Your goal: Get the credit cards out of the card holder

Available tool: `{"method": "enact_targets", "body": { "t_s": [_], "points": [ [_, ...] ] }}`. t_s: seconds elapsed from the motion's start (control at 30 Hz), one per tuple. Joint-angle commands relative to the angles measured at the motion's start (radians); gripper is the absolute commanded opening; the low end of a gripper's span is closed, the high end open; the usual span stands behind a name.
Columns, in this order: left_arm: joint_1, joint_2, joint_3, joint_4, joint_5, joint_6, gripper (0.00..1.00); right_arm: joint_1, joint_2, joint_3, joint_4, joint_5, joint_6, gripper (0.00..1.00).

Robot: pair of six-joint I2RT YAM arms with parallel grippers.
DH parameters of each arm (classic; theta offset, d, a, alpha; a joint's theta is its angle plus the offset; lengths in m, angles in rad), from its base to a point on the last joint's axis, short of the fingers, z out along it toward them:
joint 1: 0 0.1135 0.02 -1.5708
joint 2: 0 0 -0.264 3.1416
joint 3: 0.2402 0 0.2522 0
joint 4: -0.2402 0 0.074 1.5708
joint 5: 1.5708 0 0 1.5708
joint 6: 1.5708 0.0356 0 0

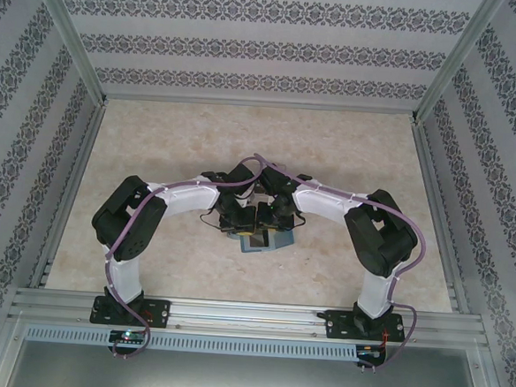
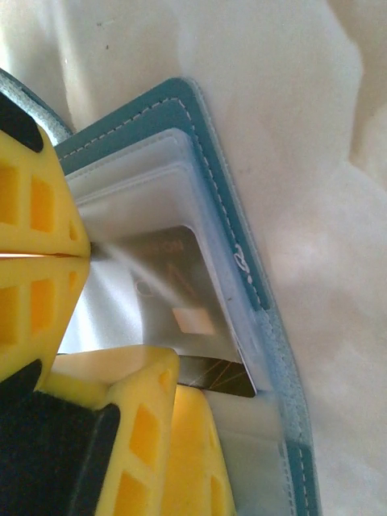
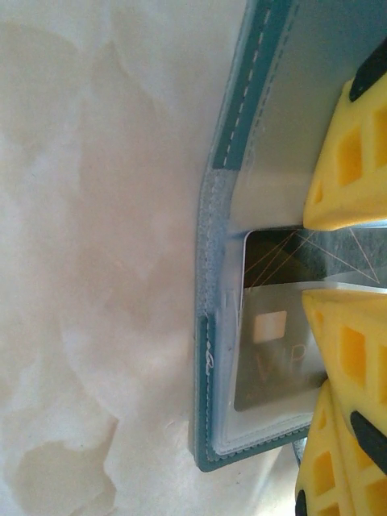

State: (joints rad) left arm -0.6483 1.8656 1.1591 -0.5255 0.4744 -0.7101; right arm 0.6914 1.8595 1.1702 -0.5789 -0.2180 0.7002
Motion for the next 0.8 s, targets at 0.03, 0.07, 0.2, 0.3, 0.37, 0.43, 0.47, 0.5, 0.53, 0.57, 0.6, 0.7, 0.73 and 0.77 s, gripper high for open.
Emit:
{"method": "enact_targets", "body": {
  "t_s": [0.03, 0.07, 0.2, 0.3, 0.37, 0.43, 0.47, 0.5, 0.53, 0.57, 0.6, 0.7, 0.73, 0.77],
  "points": [
    [-0.021, 0.002, -0.007, -0.022, -0.036, 0.017, 0.09, 0.013, -0.005, 0.008, -0.051, 0.061, -0.015, 0.3],
    [-0.021, 0.003, -0.008, -0.022, -0.038, 0.018, 0.08, 0.013, -0.009, 0.009, -0.053, 0.062, -0.016, 0.3],
    [-0.021, 0.002, -0.008, -0.023, -0.041, 0.019, 0.09, 0.013, -0.02, 0.018, -0.058, 0.057, -0.019, 0.3],
    [-0.021, 0.002, -0.004, -0.023, -0.04, 0.018, 0.09, 0.014, -0.031, 0.016, -0.05, 0.039, -0.018, 0.31],
    [-0.021, 0.007, 0.0, -0.024, -0.041, 0.021, 0.08, 0.01, -0.039, 0.01, -0.038, 0.027, -0.013, 0.31],
    [-0.02, 0.012, 0.002, -0.026, -0.042, 0.021, 0.08, 0.008, -0.046, 0.002, -0.024, 0.011, -0.01, 0.31],
    [-0.021, 0.012, 0.001, -0.028, -0.044, 0.021, 0.08, 0.004, -0.048, -0.004, -0.018, 0.004, -0.008, 0.31],
    [-0.021, 0.013, -0.001, -0.031, -0.047, 0.023, 0.08, 0.002, -0.051, -0.008, -0.01, -0.004, -0.006, 0.31],
    [-0.021, 0.013, -0.001, -0.032, -0.051, 0.025, 0.08, 0.0, -0.052, -0.012, -0.003, -0.011, -0.005, 0.31],
    [-0.021, 0.014, -0.002, -0.034, -0.054, 0.028, 0.08, -0.002, -0.052, -0.015, 0.001, -0.017, -0.004, 0.31],
    [-0.021, 0.014, -0.003, -0.037, -0.056, 0.029, 0.08, -0.004, -0.052, -0.018, 0.009, -0.024, -0.004, 0.31],
    [-0.021, 0.017, -0.006, -0.047, -0.067, 0.036, 0.08, -0.013, -0.049, -0.033, 0.033, -0.047, 0.001, 0.31],
    [-0.02, 0.018, -0.006, -0.051, -0.07, 0.039, 0.08, -0.014, -0.048, -0.038, 0.04, -0.055, 0.002, 0.31],
    [-0.02, 0.019, -0.007, -0.053, -0.073, 0.041, 0.08, -0.016, -0.047, -0.045, 0.049, -0.062, 0.002, 0.31]
  ]
}}
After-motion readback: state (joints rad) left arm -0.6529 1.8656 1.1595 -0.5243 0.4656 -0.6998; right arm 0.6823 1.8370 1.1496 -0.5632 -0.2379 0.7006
